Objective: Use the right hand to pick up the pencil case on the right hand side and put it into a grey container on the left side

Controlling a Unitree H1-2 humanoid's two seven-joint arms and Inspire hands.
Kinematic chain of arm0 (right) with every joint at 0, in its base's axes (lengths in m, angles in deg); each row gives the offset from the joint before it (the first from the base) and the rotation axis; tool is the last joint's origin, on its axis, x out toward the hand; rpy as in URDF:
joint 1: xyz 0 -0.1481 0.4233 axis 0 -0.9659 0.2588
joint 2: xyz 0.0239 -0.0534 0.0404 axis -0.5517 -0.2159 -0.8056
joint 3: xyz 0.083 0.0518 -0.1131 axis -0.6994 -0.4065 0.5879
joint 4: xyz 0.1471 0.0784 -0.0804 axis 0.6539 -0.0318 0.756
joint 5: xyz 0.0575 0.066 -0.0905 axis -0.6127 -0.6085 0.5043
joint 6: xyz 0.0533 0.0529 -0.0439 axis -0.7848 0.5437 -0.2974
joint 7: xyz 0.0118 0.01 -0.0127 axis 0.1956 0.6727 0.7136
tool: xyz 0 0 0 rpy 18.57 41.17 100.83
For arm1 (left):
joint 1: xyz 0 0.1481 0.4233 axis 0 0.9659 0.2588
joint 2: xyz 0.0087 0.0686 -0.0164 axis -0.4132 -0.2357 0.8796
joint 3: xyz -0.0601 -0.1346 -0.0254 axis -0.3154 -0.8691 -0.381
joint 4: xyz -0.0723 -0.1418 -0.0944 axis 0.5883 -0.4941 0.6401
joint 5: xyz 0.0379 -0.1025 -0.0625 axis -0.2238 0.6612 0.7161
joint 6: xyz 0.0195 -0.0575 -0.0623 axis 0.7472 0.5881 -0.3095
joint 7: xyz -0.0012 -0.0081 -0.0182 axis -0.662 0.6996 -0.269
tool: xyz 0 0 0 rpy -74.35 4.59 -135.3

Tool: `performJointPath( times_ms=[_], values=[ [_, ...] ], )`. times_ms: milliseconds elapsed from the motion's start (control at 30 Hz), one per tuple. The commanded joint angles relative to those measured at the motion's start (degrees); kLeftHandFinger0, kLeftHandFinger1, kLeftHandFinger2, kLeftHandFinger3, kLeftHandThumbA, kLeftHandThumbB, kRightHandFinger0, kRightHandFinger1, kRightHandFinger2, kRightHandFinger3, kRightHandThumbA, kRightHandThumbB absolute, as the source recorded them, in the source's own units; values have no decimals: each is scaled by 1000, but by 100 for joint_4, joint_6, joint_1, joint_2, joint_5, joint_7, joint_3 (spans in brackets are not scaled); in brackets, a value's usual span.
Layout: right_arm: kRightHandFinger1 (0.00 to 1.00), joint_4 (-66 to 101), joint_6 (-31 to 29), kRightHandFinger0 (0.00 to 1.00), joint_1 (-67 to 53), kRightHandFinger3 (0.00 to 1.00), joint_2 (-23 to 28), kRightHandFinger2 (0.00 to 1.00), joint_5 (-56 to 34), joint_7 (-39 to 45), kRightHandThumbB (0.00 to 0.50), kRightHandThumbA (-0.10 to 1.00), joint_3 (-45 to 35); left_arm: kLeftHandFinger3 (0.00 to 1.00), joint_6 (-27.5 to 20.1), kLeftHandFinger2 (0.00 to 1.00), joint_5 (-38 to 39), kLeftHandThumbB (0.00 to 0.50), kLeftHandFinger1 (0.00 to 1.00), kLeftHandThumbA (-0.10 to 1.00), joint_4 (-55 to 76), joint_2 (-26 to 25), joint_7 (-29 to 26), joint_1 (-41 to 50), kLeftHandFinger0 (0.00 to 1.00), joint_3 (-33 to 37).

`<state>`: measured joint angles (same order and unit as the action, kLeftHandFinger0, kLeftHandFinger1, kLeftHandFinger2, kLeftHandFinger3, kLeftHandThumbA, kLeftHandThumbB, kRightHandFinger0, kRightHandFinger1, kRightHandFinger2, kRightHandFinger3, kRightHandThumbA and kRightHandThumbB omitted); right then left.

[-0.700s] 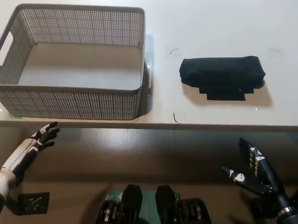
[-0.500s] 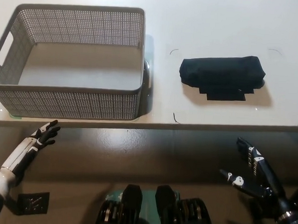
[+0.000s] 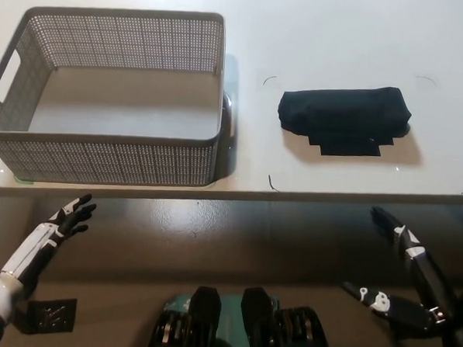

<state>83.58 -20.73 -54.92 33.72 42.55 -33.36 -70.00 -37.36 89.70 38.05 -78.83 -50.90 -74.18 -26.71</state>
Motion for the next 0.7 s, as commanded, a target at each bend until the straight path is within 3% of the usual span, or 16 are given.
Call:
performJointPath(
  times_ms=[0,233,367,467,667],
  values=[
    [1000,1102,219,1000,34,1000,260,1000,-231,185,346,994,-105,1000,-229,1000,96,333,1000,1000,689,-29,129,145,1000,21],
    [1000,1552,321,1000,276,1000,327,1000,-311,21,330,955,-399,1000,-404,1000,43,332,1000,1000,822,58,235,407,1000,217],
    [1000,1590,425,1000,538,1000,364,1000,-203,-46,354,974,-585,1000,-498,1000,18,318,1000,1000,864,61,286,525,1000,310],
    [1000,1603,578,1000,771,1000,392,1000,-194,-63,372,978,-699,1000,-464,1000,20,341,1000,1000,878,101,286,595,1000,359],
    [1000,1518,819,1000,1334,1000,548,1000,-113,29,349,1000,-764,1000,-562,1000,-86,348,1000,1000,817,140,242,660,1000,396]
  ],
)
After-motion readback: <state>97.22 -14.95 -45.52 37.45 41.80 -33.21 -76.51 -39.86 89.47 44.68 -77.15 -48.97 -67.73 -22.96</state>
